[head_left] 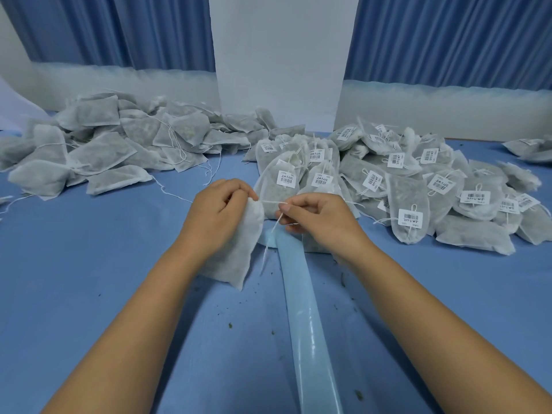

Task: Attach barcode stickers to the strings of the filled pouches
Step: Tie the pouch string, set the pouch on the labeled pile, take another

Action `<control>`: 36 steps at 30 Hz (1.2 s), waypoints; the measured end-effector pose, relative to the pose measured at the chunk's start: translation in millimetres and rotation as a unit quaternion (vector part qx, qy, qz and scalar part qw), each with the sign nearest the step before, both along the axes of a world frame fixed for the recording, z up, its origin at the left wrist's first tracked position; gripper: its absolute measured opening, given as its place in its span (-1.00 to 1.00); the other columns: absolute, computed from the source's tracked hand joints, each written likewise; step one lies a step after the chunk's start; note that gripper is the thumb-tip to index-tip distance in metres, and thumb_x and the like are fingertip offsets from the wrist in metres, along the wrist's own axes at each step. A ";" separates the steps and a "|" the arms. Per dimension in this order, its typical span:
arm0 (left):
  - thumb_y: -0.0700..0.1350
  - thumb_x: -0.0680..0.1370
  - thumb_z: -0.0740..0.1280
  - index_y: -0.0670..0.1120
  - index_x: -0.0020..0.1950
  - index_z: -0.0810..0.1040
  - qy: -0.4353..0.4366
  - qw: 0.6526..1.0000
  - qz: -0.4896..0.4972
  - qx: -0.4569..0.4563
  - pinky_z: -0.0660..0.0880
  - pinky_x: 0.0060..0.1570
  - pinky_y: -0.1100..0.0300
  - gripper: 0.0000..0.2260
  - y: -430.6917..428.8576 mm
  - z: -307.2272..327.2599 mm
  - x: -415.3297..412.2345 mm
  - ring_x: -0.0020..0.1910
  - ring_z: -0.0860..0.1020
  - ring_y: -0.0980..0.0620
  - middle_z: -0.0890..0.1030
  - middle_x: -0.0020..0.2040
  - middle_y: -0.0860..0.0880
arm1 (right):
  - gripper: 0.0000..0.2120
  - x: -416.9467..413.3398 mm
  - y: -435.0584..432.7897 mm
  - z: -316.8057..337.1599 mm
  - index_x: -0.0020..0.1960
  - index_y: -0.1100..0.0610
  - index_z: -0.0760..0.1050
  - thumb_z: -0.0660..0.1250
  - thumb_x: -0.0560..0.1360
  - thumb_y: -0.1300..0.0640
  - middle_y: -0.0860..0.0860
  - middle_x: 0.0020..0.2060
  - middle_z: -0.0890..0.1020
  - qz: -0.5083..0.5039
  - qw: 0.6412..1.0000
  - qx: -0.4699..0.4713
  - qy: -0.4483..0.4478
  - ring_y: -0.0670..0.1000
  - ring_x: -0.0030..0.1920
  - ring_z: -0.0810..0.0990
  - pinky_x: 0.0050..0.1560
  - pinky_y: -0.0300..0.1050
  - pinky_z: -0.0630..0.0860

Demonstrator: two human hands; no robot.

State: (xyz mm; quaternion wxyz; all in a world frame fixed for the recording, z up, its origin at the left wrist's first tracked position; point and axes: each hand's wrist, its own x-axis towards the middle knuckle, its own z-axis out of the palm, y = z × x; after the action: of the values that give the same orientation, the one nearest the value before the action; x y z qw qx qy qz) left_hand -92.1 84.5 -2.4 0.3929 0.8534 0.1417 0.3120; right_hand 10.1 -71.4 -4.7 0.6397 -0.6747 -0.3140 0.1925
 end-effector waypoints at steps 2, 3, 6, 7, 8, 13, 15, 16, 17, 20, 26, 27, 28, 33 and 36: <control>0.15 0.57 0.27 0.18 -0.12 0.64 0.055 0.997 -0.015 0.060 0.33 -0.12 0.35 -0.82 6.3 -0.5 -4.0 -0.10 0.47 0.26 0.54 -0.15 0.06 | -0.92 1.7 -0.9 2.8 -0.09 0.20 0.59 0.34 0.56 0.26 0.02 -0.23 0.72 0.021 0.999 0.009 0.041 -0.09 -0.21 0.67 -0.15 -0.26 0.61; 0.14 0.57 0.33 0.22 -0.10 0.65 0.072 0.994 -0.035 0.075 0.33 -0.10 0.35 -0.88 8.2 0.4 -6.0 -0.07 0.47 0.27 0.54 -0.13 0.08 | -0.94 2.2 -1.9 4.2 -0.06 0.21 0.57 0.32 0.57 0.27 0.03 -0.22 0.72 0.031 0.998 0.014 0.057 -0.09 -0.22 0.66 -0.16 -0.26 0.61; -0.10 0.55 0.43 0.15 -0.10 0.66 0.087 0.987 -0.118 0.066 0.38 0.02 0.39 -0.87 9.0 3.4 -9.3 0.00 0.53 0.27 0.62 -0.07 0.11 | -0.89 2.6 -3.4 5.9 -0.05 0.19 0.58 0.29 0.58 0.31 -0.02 -0.30 0.68 0.041 0.996 0.030 0.071 -0.09 -0.27 0.65 -0.20 -0.27 0.58; -0.16 0.55 0.42 0.10 -0.10 0.67 0.095 0.984 -0.141 0.051 0.40 0.03 0.39 -0.86 8.2 4.8 -10.6 -0.03 0.56 0.27 0.65 -0.08 0.13 | -0.86 2.1 -3.5 5.9 -0.06 0.17 0.59 0.27 0.58 0.32 -0.03 -0.33 0.66 0.036 0.997 0.033 0.062 -0.10 -0.28 0.64 -0.20 -0.28 0.57; -0.20 0.55 0.41 0.05 -0.10 0.68 0.104 0.981 -0.160 0.034 0.41 0.02 0.42 -0.85 7.4 6.4 -12.0 -0.06 0.57 0.28 0.67 -0.10 0.16 | -0.83 1.7 -3.2 5.6 -0.07 0.15 0.60 0.27 0.58 0.33 -0.04 -0.33 0.64 0.027 0.998 0.033 0.040 -0.12 -0.28 0.62 -0.21 -0.29 0.57; -0.17 0.57 0.39 -0.05 -0.20 0.67 0.129 0.959 -0.240 -0.077 0.46 -0.06 0.43 -0.84 3.9 14.6 -17.9 -0.14 0.61 0.18 0.70 -0.16 0.04 | -0.82 1.1 -2.1 0.4 -0.07 -0.02 0.64 0.38 0.54 0.25 -0.16 -0.28 0.63 -0.080 0.982 0.013 -0.173 -0.20 -0.31 0.51 -0.20 -0.37 0.46; -0.07 0.50 0.42 -0.03 -0.23 0.69 0.090 0.952 -0.254 -0.145 0.47 -0.09 0.41 -0.87 -1.5 16.3 -17.8 -0.15 0.62 0.17 0.71 -0.17 0.01 | -0.88 -1.3 -1.9 -3.0 -0.04 0.04 0.66 0.41 0.52 0.23 -0.18 -0.26 0.60 -0.095 0.969 -0.001 -0.229 -0.22 -0.33 0.48 -0.20 -0.42 0.39; -0.04 0.46 0.42 -0.02 -0.22 0.71 0.060 0.949 -0.249 -0.183 0.47 -0.07 0.42 -0.89 -4.2 16.0 -16.7 -0.11 0.64 0.17 0.72 -0.15 0.00 | -0.90 -3.6 -1.2 -4.4 -0.02 0.10 0.68 0.41 0.52 0.24 -0.17 -0.23 0.59 -0.091 0.962 -0.013 -0.259 -0.23 -0.32 0.49 -0.19 -0.43 0.38; -0.04 0.43 0.43 -0.02 -0.20 0.73 0.030 0.947 -0.235 -0.218 0.48 -0.04 0.42 -0.89 -5.4 15.3 -15.1 -0.06 0.66 0.16 0.73 -0.11 -0.01 | -0.90 -6.5 -0.5 -5.5 0.00 0.15 0.68 0.40 0.52 0.24 -0.14 -0.22 0.59 -0.083 0.954 -0.025 -0.288 -0.24 -0.29 0.50 -0.17 -0.44 0.37; -0.08 0.46 0.45 -0.04 -0.08 0.75 -0.009 0.949 -0.177 -0.262 0.50 0.03 0.40 -0.89 -3.8 12.7 -11.0 0.08 0.66 0.14 0.73 -0.02 0.00 | -0.88 -13.9 2.8 -6.3 0.02 0.21 0.67 0.38 0.54 0.25 0.06 -0.18 0.62 -0.054 0.924 -0.076 -0.370 -0.11 -0.22 0.53 -0.11 -0.34 0.39; -0.06 0.52 0.46 0.09 -0.11 0.75 0.058 0.988 -0.090 -0.114 0.42 -0.06 0.24 -0.92 2.3 7.8 -10.2 -0.10 0.54 0.11 0.72 -0.08 -0.07 | -0.94 -13.1 -1.9 -3.7 -0.07 0.14 0.64 0.38 0.51 0.20 -0.03 -0.22 0.55 -0.020 0.907 -0.114 -0.405 -0.12 -0.21 0.49 -0.13 -0.24 0.40; -0.06 0.53 0.44 0.08 -0.12 0.75 0.078 0.988 -0.100 -0.088 0.40 -0.12 0.22 -0.90 2.4 8.0 -10.3 -0.15 0.51 0.11 0.71 -0.10 -0.09 | -0.94 -10.3 -3.9 -2.5 -0.07 0.12 0.65 0.40 0.50 0.19 -0.07 -0.24 0.52 -0.033 0.905 -0.106 -0.411 -0.16 -0.23 0.48 -0.15 -0.24 0.40; -0.07 0.55 0.42 0.06 -0.13 0.75 0.098 0.986 -0.118 -0.071 0.39 -0.14 0.22 -0.88 2.1 8.5 -10.9 -0.16 0.51 0.12 0.71 -0.12 -0.07 | -0.95 -7.2 -5.7 -1.0 -0.08 0.10 0.66 0.41 0.49 0.19 -0.12 -0.25 0.49 -0.049 0.901 -0.096 -0.419 -0.19 -0.24 0.47 -0.17 -0.25 0.40; -0.13 0.63 0.30 -0.03 -0.17 0.68 0.170 0.954 -0.224 -0.100 0.45 0.07 0.32 -0.77 -6.6 14.8 -16.0 0.02 0.62 0.22 0.70 -0.13 0.12 | -0.94 -1.1 -9.8 2.0 -0.10 0.05 0.69 0.47 0.46 0.18 -0.05 -0.22 0.53 -0.064 0.929 -0.026 -0.364 -0.22 -0.25 0.47 -0.20 -0.41 0.32; -0.19 0.64 0.26 -0.01 -0.24 0.61 0.132 0.946 -0.244 -0.168 0.45 -0.02 0.27 -0.72 -14.4 14.7 -14.7 -0.10 0.60 0.23 0.65 -0.22 0.09 | -0.89 -4.5 -4.7 0.9 -0.06 -0.01 0.69 0.44 0.50 0.18 0.00 -0.12 0.62 -0.019 0.972 -0.023 -0.234 -0.18 -0.12 0.54 -0.10 -0.36 0.40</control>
State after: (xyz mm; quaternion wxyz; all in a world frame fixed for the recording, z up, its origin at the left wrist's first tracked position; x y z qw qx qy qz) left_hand -106.8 70.2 12.3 0.5725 0.8169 0.0296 0.0631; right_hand 5.6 -76.1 -3.8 0.5362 -0.7215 -0.4374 0.0244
